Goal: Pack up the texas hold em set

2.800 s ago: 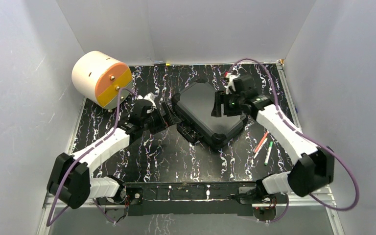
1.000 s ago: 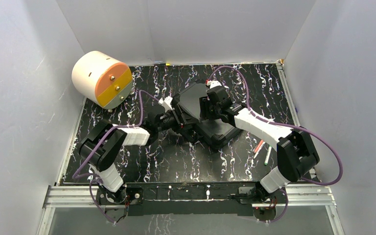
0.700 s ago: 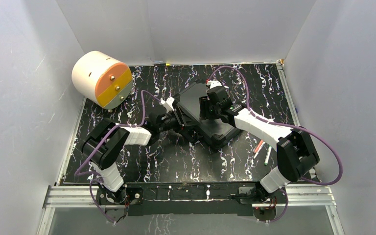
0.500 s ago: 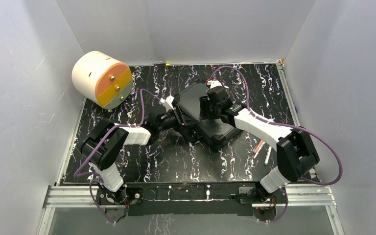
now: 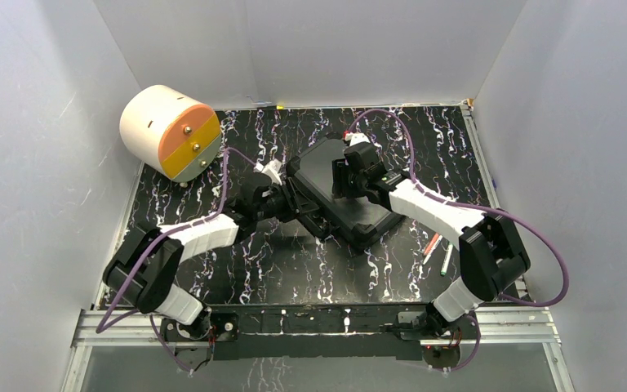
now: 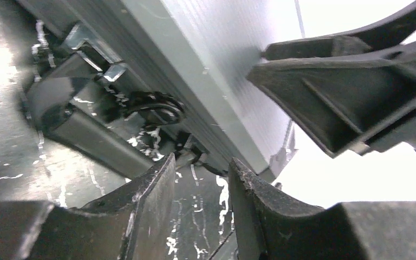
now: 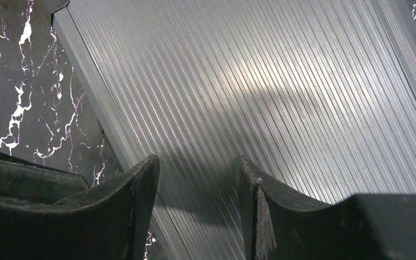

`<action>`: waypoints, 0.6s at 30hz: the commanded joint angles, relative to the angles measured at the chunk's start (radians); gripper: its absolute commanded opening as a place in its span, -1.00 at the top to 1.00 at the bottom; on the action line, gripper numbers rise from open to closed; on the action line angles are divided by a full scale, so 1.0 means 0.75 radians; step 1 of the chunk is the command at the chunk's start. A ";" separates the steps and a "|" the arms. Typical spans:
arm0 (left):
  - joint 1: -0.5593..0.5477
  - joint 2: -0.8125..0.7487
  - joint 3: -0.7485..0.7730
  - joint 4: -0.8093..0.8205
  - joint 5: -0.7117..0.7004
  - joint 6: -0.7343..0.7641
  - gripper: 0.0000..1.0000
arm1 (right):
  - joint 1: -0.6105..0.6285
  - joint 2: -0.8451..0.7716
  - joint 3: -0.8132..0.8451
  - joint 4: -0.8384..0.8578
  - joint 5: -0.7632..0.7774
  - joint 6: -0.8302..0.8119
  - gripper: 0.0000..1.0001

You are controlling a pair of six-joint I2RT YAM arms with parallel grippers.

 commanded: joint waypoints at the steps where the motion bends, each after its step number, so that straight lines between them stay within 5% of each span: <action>1: -0.002 0.026 0.079 -0.255 -0.067 0.099 0.26 | 0.004 0.085 -0.032 -0.258 -0.037 0.052 -0.22; 18: -0.002 0.304 0.293 -0.331 -0.024 0.149 0.69 | -0.191 -0.069 0.207 -0.174 0.159 -0.026 -0.50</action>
